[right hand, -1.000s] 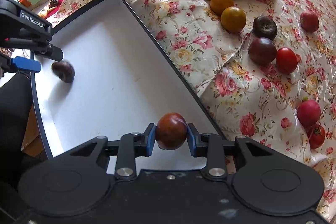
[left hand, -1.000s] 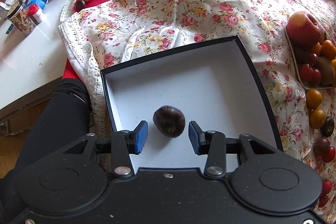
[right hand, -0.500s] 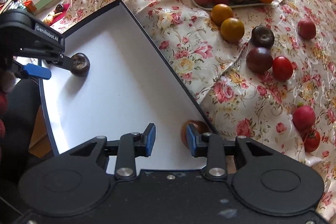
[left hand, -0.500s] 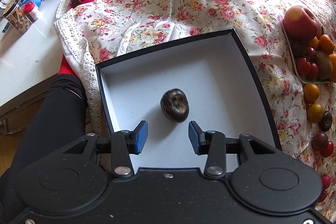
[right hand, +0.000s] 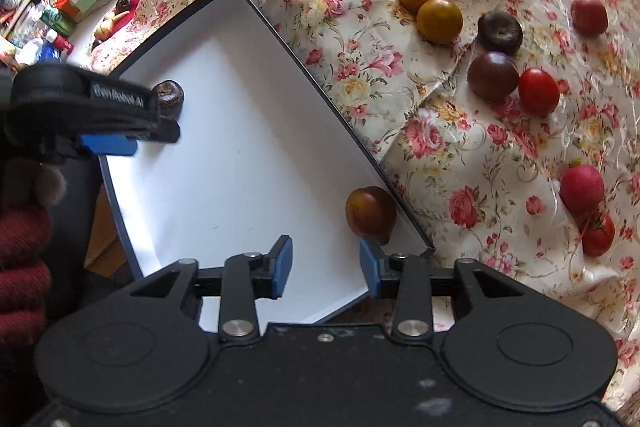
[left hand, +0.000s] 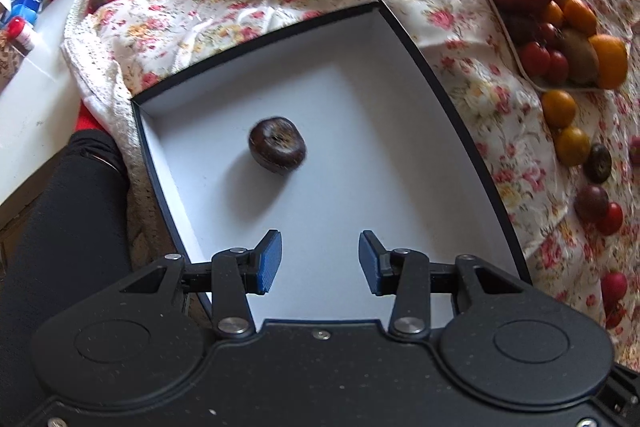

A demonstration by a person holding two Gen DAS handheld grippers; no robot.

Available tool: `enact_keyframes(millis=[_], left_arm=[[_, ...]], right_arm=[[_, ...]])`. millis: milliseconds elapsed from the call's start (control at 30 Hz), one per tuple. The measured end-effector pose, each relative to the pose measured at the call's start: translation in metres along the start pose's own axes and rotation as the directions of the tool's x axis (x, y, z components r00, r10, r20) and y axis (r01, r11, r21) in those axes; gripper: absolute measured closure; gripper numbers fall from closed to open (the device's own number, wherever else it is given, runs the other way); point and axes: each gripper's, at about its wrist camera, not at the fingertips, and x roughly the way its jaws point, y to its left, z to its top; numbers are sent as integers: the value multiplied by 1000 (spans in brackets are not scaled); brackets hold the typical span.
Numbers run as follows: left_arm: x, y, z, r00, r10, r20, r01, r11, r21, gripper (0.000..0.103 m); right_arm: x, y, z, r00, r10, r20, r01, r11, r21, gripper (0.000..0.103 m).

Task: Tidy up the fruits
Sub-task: 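Lower the brown plum into the box and open the right gripper, then grasp the red radish with the left gripper while the right gripper grasps a red tomato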

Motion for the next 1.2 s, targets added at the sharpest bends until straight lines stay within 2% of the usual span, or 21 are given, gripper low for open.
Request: enact_keyframes(millis=[100, 267, 400, 600, 700, 767, 833, 1000, 1100, 1200], left_arm=[[0, -5, -4, 1000, -10, -5, 10, 1000, 27, 53], [-3, -15, -7, 1000, -3, 6, 3, 997, 75, 53], [-7, -25, -11, 1000, -4, 24, 1, 993, 122, 53], [-8, -46, -19, 998, -49, 30, 44, 986, 162, 53], [-7, -59, -25, 997, -65, 30, 59, 982, 180, 53], [-6, -69, -29, 997, -78, 29, 70, 978, 198, 53], [-4, -79, -33, 996, -88, 28, 80, 973, 215, 53], [0, -94, -42, 995, -98, 32, 87, 965, 248, 53], [-3, -94, -45, 993, -102, 61, 83, 961, 262, 53], [-4, -90, -43, 992, -111, 67, 92, 966, 241, 53]], right_arm=[[-6, -10, 2, 1000, 8, 0, -8, 999, 34, 60], [-27, -33, 14, 998, -23, 64, 18, 996, 82, 60], [-54, -70, 29, 988, -77, 132, 55, 984, 168, 53], [-87, -132, 49, 954, -238, 184, 184, 945, 269, 52], [-86, -152, 55, 934, -325, 149, 283, 927, 245, 51], [-78, -161, 51, 928, -358, 101, 334, 921, 200, 51], [-71, -170, 42, 933, -353, 62, 340, 926, 165, 51], [-52, -189, 18, 972, -234, -3, 230, 952, 204, 52], [-37, -187, 11, 975, -218, -53, 224, 956, 190, 52], [-31, -184, 9, 977, -206, -49, 212, 959, 188, 52]])
